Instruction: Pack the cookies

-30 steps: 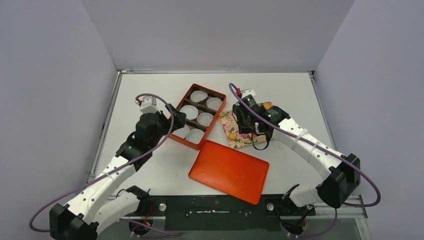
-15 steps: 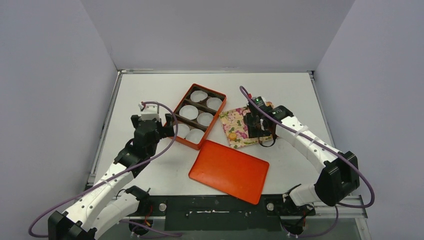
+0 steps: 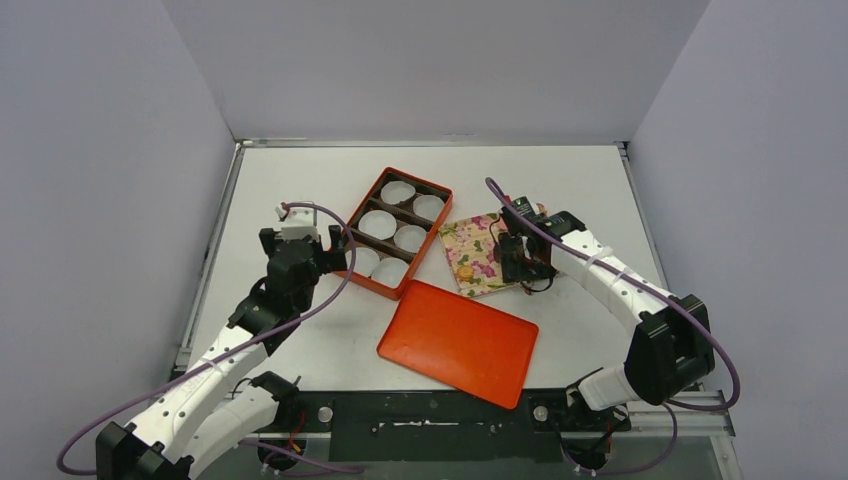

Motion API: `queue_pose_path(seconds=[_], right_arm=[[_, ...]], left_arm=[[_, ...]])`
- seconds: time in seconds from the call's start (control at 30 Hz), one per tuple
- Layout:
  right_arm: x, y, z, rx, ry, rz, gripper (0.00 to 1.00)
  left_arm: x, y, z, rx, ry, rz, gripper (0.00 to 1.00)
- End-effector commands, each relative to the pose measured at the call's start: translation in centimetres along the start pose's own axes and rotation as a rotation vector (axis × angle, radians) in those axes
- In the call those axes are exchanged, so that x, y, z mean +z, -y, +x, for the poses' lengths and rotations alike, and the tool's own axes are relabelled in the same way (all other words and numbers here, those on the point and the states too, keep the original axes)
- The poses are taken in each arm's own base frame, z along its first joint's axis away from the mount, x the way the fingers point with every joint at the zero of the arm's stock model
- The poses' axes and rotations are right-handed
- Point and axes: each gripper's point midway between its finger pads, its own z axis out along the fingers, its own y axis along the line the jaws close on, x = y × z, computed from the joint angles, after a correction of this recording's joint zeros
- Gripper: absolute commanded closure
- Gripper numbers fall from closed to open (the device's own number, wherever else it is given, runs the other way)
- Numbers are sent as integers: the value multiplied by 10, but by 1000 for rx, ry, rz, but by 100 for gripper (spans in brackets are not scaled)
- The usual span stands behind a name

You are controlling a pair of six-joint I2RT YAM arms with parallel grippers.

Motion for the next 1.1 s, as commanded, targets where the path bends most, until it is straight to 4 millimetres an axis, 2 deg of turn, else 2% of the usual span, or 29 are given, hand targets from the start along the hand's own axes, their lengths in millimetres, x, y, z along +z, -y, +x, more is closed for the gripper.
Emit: queue_pose_path(seconds=[0.0, 0.77, 0.9, 1.07], right_arm=[[-1, 6, 1, 20, -4, 21, 58], [20, 12, 10, 13, -59, 41, 57], [19, 11, 6, 8, -55, 38, 64], [9, 10, -3, 2, -31, 27, 79]], left_arm=[[1, -2, -16, -23, 56, -15, 3], [0, 2, -17, -29, 60, 3, 3], [0, 2, -16, -29, 60, 3, 3], [0, 2, -17, -30, 62, 7, 3]])
